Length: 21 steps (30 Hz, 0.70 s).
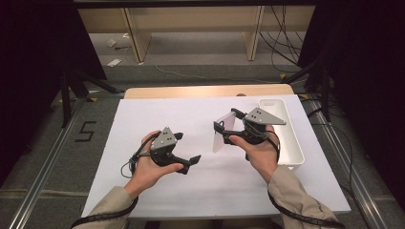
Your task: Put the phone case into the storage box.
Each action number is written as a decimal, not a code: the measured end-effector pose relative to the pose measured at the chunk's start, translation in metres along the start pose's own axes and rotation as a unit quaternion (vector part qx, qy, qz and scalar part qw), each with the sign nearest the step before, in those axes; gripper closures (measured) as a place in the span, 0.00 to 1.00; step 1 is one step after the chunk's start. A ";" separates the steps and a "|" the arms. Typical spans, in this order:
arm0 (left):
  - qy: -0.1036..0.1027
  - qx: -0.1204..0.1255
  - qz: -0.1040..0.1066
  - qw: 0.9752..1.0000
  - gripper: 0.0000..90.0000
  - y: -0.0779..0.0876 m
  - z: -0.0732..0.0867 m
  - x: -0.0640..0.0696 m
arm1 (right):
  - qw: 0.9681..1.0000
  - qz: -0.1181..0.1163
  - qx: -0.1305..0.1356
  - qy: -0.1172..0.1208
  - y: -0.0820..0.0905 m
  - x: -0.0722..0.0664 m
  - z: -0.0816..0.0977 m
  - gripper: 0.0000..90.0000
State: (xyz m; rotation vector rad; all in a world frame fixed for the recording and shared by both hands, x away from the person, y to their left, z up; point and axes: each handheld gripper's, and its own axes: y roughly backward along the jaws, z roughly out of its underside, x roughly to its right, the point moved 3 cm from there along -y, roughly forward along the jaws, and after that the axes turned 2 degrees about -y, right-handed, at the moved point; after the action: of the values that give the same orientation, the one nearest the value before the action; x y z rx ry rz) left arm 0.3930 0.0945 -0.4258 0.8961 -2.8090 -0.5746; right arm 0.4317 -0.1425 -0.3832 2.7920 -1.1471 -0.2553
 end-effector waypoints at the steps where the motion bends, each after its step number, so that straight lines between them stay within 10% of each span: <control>1: 0.000 0.000 -0.001 1.000 0.00 0.001 0.001 0.000 | 1.000 0.000 0.000 0.000 0.000 0.000 0.000 0.20; 21: 0.005 0.001 -0.016 1.000 0.00 0.019 0.013 -0.011 | 1.000 0.004 0.001 -0.001 0.002 0.003 -0.002 0.20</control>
State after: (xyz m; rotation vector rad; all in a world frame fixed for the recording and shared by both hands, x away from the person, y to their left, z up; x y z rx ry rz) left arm 0.3886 0.1190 -0.4301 0.9443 -2.7906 -0.5712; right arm 0.4330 -0.1457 -0.3818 2.7880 -1.1599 -0.2581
